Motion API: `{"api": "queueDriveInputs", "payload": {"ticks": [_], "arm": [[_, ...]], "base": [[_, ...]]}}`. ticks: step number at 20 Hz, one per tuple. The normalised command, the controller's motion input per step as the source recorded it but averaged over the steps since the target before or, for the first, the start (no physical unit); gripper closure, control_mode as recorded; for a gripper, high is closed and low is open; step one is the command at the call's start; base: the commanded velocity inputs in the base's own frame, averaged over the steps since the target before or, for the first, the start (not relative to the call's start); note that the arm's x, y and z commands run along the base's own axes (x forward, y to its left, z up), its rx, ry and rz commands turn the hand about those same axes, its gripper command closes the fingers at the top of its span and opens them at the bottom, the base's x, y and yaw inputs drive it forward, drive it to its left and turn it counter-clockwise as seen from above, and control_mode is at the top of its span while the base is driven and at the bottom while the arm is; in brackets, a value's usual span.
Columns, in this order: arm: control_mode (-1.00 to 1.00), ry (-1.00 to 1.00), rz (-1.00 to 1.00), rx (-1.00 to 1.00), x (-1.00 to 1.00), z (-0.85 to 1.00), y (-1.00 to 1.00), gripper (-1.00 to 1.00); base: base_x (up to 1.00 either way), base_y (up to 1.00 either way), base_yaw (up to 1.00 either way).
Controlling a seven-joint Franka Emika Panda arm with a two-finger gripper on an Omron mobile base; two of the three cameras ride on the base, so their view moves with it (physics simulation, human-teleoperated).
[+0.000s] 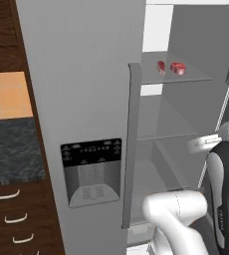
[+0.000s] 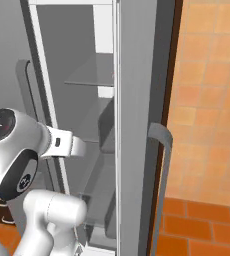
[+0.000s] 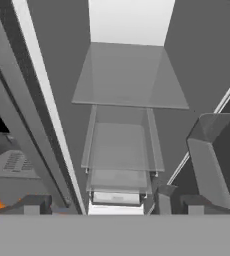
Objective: Place one potato and one steak in each tupperware on the nearby counter, to pack two identical lunches.
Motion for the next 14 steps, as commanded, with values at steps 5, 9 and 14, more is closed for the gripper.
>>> {"api": "queueDriveInputs", "payload": {"ticks": [5, 9, 14], "arm": [[-1.0, 0.01, -0.03, 0.0, 0.21, 0.09, 0.0, -1.0], [-1.0, 0.04, -0.09, 0.0, 0.02, 0.9, -0.29, -1.0], [-1.0, 0.0, -0.02, 0.0, 0.12, 0.97, -0.12, -1.0]], "base": [[0.56, 0.06, -0.03], [0.0, 0.0, 0.0], [0.0, 0.0, 0.0]]}}
